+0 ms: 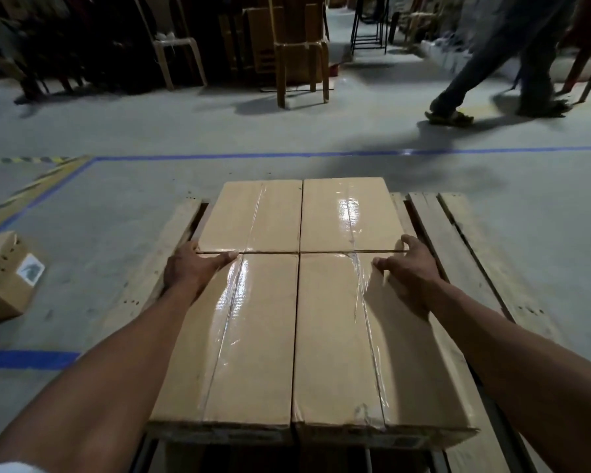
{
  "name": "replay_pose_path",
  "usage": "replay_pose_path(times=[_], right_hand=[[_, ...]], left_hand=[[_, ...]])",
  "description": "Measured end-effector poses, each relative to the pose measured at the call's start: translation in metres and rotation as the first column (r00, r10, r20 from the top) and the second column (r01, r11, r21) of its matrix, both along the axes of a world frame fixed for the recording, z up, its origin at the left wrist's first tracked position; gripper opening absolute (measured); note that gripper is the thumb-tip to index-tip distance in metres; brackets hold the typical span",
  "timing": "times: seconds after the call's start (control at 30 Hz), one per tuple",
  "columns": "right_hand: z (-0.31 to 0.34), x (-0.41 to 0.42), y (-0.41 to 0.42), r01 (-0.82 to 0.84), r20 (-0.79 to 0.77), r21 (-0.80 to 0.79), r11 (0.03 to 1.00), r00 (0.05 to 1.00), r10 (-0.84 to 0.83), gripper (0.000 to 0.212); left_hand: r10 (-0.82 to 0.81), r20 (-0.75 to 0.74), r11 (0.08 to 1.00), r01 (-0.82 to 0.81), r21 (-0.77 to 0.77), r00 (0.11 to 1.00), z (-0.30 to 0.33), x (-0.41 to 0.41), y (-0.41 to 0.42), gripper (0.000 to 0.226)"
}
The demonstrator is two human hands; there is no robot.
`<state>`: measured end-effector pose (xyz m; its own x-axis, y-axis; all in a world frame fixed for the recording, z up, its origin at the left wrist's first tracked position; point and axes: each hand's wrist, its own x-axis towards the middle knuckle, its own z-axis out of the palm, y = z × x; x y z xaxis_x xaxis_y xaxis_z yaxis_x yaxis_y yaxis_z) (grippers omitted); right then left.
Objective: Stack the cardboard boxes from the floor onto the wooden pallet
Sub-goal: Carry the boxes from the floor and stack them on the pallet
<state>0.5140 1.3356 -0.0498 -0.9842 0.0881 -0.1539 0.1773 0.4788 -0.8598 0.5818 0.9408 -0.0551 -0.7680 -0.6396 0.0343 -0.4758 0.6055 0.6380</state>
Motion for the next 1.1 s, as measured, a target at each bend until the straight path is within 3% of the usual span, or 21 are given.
replay_pose_path(times=[0.1,0.23,0.37,0.63,0.73,0.83,0.93,1.03,1.1], right_hand=[[0.001,0.000,0.000,-0.012,0.018,0.008,1.000,1.000,0.012,0.058],[0.000,-0.001,0.001,-0.004,-0.017,0.031,1.000,1.000,0.004,0.074],[-0.002,0.002,0.001,0.003,-0.043,0.018,1.000,0.999,-0.002,0.073],[-0.002,0.006,0.002,0.003,-0.066,0.032,0.999,0.998,-0.001,0.074],[-0.005,0.006,0.002,-0.007,-0.075,0.067,0.998,0.997,0.012,0.074],[-0.009,0.006,0.001,-0.020,-0.084,0.120,0.993,0.996,0.030,0.076],[-0.014,0.003,0.000,-0.087,-0.054,0.237,0.968,0.993,0.102,0.089],[-0.018,0.003,-0.002,-0.097,-0.054,0.288,0.953,0.992,0.117,0.089],[-0.021,0.003,-0.004,-0.084,-0.080,0.330,0.940,0.990,0.116,0.085]], left_hand=[[-0.033,-0.019,0.999,0.033,-0.026,0.999,-0.001,0.000,0.002,0.066],[-0.035,0.017,0.995,0.036,-0.098,0.999,-0.009,-0.001,0.003,0.078],[-0.021,0.034,0.993,0.024,-0.113,0.999,-0.013,-0.003,-0.002,0.092],[-0.018,0.051,0.986,0.026,-0.164,0.999,-0.018,-0.005,0.005,0.094],[-0.123,0.151,0.938,0.164,-0.305,0.981,-0.025,-0.005,0.010,0.105],[-0.316,0.186,0.826,0.366,-0.430,0.930,-0.027,-0.009,0.017,0.092],[-0.482,0.223,0.727,0.529,-0.437,0.847,-0.027,-0.012,0.033,0.086],[-0.583,0.287,0.641,0.647,-0.412,0.760,-0.030,-0.015,0.048,0.082],[-0.597,0.306,0.632,0.670,-0.390,0.742,-0.030,-0.018,0.053,0.079]])
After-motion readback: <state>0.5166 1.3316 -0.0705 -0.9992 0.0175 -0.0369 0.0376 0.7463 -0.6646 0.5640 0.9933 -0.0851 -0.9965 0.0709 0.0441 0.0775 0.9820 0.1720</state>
